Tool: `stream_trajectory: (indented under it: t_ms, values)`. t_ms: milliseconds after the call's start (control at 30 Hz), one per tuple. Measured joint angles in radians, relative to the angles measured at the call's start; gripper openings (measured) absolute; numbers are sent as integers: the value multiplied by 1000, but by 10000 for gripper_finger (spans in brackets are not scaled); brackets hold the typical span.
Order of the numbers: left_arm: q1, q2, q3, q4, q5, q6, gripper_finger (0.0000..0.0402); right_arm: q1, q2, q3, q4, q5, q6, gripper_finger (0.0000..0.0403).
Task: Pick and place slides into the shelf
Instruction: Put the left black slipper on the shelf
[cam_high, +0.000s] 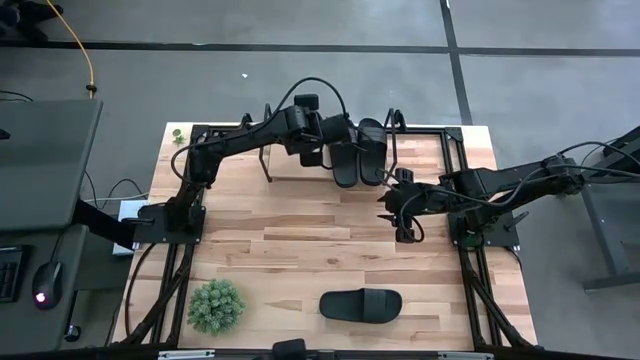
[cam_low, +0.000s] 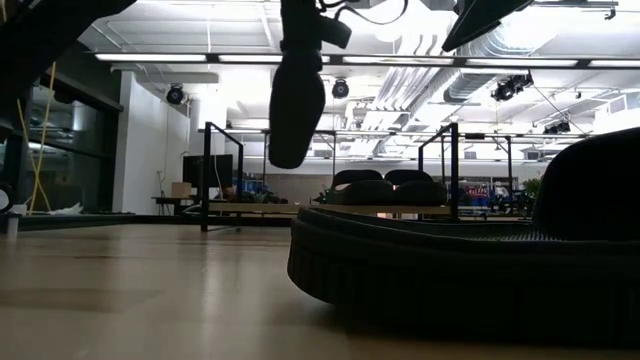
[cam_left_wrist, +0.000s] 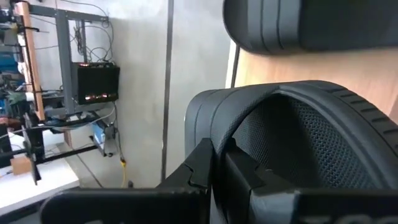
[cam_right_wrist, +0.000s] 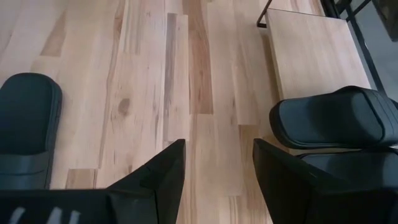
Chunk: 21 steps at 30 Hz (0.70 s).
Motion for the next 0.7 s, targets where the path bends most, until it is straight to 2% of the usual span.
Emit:
stream_trajectory:
  t_ms: [167, 333, 433, 567, 633, 700]
  values:
    - [0, 0, 0, 50, 39, -28, 10, 0, 0, 0, 0, 0, 0, 179]
    - [0, 0, 0, 100, 170, -53, 10, 0, 0, 0, 0, 0, 0, 179]
    - [-1, -4, -33, 133, 189, -82, 10, 0, 0, 0, 0, 0, 3, 179]
    - [-3, 0, -165, 183, 99, -85, 10, 0, 0, 0, 0, 0, 3, 179]
    - [-2, 0, -246, 202, -3, -78, 10, 0, 0, 0, 0, 0, 3, 179]
    - [-2, 0, -338, 222, -154, -92, 10, 0, 0, 0, 0, 0, 3, 179]
